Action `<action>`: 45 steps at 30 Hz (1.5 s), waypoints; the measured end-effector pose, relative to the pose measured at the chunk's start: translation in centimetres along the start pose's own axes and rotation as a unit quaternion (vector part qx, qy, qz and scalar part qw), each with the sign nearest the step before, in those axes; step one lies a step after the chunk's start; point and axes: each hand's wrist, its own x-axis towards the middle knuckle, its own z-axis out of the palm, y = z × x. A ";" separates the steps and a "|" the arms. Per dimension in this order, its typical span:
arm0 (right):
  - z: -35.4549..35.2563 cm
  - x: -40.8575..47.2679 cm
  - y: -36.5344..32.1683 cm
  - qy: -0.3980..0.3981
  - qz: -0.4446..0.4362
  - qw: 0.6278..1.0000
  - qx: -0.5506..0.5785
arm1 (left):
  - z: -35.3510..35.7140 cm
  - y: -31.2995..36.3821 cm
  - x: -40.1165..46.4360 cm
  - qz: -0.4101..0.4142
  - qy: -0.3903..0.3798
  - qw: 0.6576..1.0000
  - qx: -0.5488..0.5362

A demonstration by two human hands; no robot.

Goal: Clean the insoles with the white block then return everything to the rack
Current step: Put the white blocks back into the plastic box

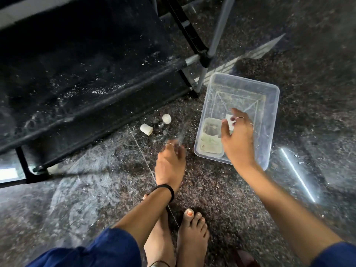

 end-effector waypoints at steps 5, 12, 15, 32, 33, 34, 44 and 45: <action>2.7 -0.2 -4.9 -0.133 -0.184 0.973 -0.051 | -2.5 -2.7 1.6 0.044 0.119 0.984 0.128; 6.3 1.8 -8.2 -0.309 -0.219 0.911 -0.162 | -4.5 -3.1 3.8 0.040 0.081 0.983 0.160; 6.1 2.4 -9.2 -0.315 -0.223 0.907 -0.170 | -4.8 -3.2 4.8 0.049 0.039 0.980 0.189; 4.6 2.2 -6.8 -0.195 -0.177 0.964 -0.036 | -4.8 -2.6 5.3 0.019 0.062 0.997 -0.031; 3.5 2.2 -6.3 -0.168 -0.163 0.972 -0.018 | -4.6 -2.0 5.0 0.021 0.054 0.997 -0.054; 2.4 2.4 -5.5 -0.142 -0.144 0.979 -0.006 | -4.5 -1.5 4.7 0.030 0.052 0.996 -0.068; -4.7 1.2 4.5 -0.055 0.064 0.995 0.043 | -0.1 5.7 4.2 0.164 -0.018 0.978 -0.128; -4.8 0.8 5.1 -0.052 0.075 0.995 0.036 | 0.7 6.6 4.0 0.169 -0.039 0.977 -0.125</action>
